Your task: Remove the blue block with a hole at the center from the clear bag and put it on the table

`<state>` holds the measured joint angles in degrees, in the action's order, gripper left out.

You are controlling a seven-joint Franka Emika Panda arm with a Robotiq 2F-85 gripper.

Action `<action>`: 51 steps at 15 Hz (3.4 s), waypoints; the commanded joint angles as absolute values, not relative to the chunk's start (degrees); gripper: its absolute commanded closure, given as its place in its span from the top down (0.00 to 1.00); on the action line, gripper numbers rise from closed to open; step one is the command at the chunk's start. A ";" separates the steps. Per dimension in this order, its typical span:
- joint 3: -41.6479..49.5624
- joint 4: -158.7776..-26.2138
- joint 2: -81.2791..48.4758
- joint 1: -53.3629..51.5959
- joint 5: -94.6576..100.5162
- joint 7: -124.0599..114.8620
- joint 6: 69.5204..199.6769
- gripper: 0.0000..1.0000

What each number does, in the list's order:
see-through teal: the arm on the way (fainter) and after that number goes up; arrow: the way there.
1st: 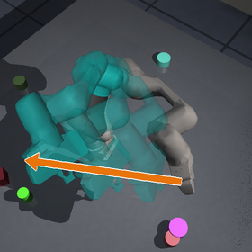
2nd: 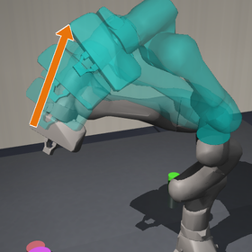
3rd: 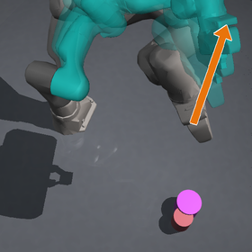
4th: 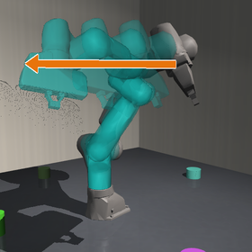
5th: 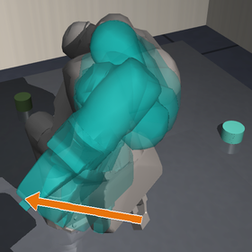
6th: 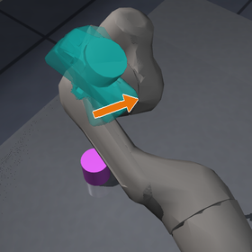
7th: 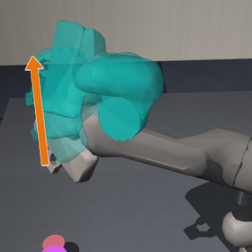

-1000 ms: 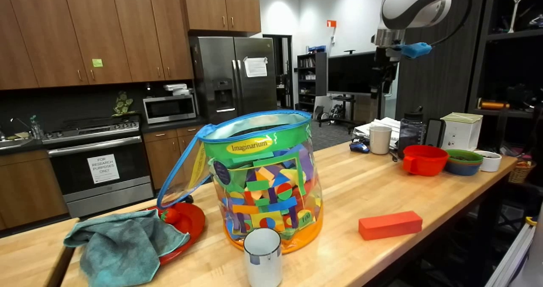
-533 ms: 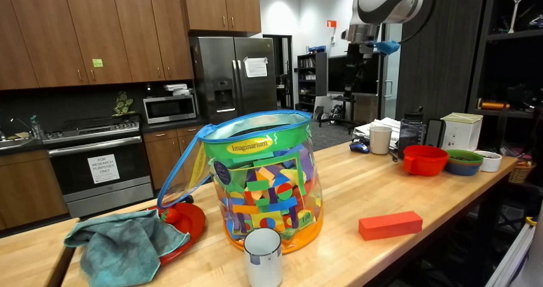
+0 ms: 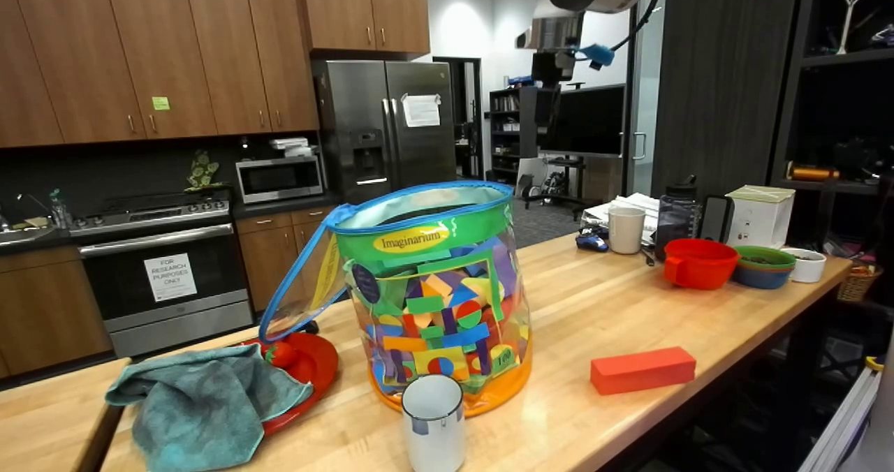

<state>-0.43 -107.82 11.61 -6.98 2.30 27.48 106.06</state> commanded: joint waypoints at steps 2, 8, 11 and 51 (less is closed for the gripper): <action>-2.38 -99.55 7.08 -7.94 -0.41 30.58 103.13 1.00; -6.34 -93.62 2.29 -9.83 -3.78 31.85 104.49 1.00; -8.74 -92.37 0.45 -11.16 -5.57 33.38 105.06 1.00; -13.30 -119.42 1.34 -13.05 -8.38 41.35 125.35 1.00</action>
